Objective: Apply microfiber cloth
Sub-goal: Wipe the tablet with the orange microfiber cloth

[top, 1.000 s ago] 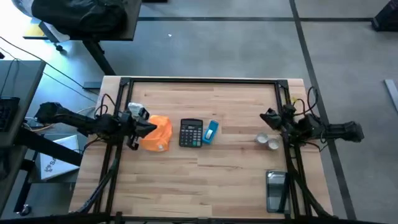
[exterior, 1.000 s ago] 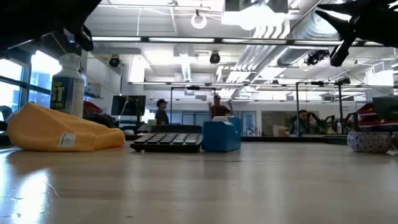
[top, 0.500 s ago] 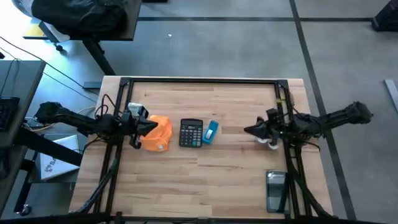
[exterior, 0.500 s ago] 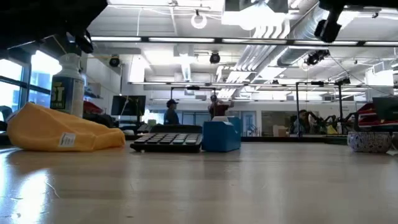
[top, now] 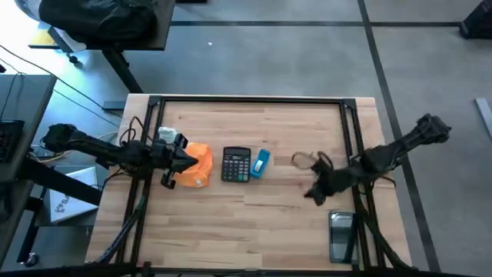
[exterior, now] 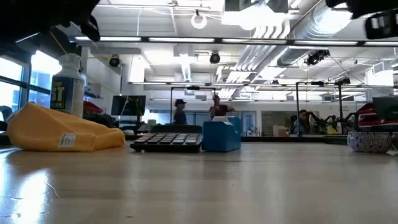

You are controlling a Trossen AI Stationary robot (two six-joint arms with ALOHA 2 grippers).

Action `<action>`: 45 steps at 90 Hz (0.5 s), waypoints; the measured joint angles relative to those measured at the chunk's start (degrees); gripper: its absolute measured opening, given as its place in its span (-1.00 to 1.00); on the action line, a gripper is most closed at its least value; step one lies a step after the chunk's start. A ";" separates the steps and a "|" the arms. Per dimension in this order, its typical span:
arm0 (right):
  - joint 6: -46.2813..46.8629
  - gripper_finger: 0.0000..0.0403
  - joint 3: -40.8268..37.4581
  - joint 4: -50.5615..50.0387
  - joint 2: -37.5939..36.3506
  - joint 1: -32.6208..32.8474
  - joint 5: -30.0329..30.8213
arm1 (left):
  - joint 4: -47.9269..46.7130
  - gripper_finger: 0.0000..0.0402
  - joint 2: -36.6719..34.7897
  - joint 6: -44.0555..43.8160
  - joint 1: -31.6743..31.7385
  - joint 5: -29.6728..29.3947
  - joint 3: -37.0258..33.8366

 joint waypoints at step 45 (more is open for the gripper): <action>14.36 -0.96 1.27 -9.85 11.72 14.79 -13.00 | 0.03 -1.00 10.83 -0.06 0.02 0.51 5.28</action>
